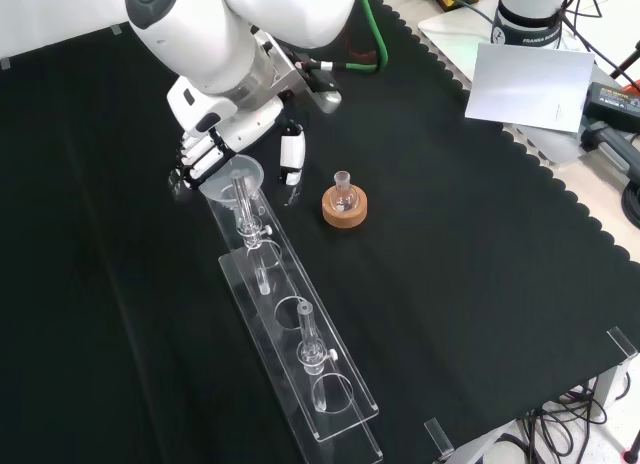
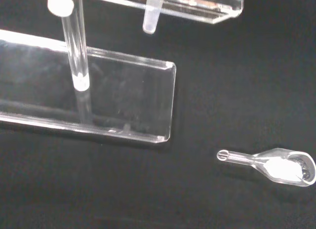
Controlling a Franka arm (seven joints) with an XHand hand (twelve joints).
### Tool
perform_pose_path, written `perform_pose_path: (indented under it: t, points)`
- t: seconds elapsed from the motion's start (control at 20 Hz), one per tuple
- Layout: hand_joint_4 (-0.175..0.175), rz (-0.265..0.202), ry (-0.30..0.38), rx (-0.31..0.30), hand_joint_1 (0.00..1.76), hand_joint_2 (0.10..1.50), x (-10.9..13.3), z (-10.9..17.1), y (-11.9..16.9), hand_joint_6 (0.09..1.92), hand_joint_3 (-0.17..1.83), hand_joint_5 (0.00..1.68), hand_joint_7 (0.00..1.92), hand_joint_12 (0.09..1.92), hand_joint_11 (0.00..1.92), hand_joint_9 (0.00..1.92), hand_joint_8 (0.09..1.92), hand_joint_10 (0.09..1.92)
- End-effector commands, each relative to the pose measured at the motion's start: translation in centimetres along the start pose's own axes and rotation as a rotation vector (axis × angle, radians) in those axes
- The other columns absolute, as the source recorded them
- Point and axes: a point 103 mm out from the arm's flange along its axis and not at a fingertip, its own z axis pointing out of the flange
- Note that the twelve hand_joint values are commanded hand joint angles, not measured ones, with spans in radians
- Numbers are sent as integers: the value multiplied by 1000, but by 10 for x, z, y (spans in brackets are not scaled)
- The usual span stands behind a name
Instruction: Pick up the funnel from the transparent funnel stand.
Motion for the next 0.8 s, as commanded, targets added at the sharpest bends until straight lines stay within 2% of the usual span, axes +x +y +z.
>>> perform_pose_path:
  t: [0.05,0.45,0.8]
  points:
    - [-82,-4,-3,12,579,778,-19,7,13,87,192,120,23,1507,359,344,726,836]
    - [-86,32,0,6,573,790,-27,7,15,87,214,221,88,1498,372,426,807,799]
    - [-87,26,23,-8,569,792,-31,3,12,87,228,249,96,1482,378,421,808,769]
